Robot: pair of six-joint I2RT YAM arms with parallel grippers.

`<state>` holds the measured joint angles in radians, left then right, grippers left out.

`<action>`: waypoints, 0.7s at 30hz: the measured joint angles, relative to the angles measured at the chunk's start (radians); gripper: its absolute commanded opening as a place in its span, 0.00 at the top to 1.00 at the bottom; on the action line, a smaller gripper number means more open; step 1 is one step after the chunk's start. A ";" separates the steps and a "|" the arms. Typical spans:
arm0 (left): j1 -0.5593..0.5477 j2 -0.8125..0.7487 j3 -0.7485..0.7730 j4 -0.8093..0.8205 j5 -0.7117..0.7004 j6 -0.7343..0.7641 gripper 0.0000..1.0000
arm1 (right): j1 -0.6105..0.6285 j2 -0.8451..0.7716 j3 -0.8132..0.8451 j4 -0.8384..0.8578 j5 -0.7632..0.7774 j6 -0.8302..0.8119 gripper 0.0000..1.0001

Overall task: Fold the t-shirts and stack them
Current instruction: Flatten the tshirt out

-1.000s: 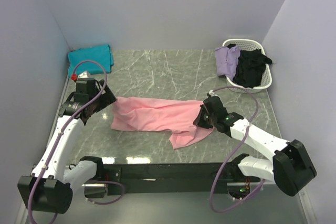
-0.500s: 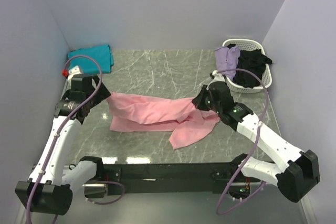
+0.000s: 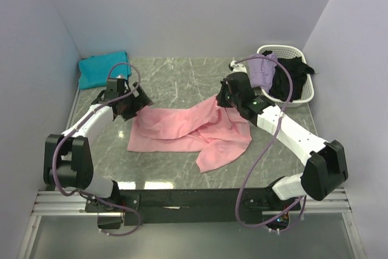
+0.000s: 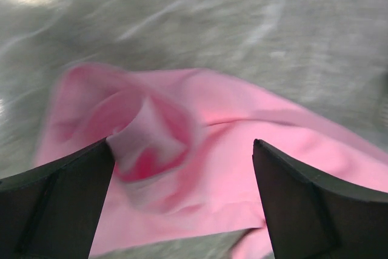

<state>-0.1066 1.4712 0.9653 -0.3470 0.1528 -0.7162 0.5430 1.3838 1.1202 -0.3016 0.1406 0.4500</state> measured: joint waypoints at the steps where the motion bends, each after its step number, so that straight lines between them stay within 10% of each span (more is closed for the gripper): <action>1: 0.000 -0.004 -0.011 0.060 0.043 -0.015 0.01 | 0.000 0.008 0.000 0.001 -0.001 -0.005 1.00; 11: -0.024 -0.036 -0.020 0.174 0.135 -0.029 0.01 | -0.011 0.032 0.000 -0.005 -0.010 -0.026 1.00; 21: -0.041 -0.560 -0.164 -0.053 -0.018 -0.027 0.00 | -0.068 0.109 0.111 -0.027 0.007 -0.060 1.00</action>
<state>-0.1478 0.9112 0.8009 -0.4000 0.1345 -0.7429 0.4751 1.4933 1.2312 -0.3286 0.1474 0.3897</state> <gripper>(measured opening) 0.995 0.011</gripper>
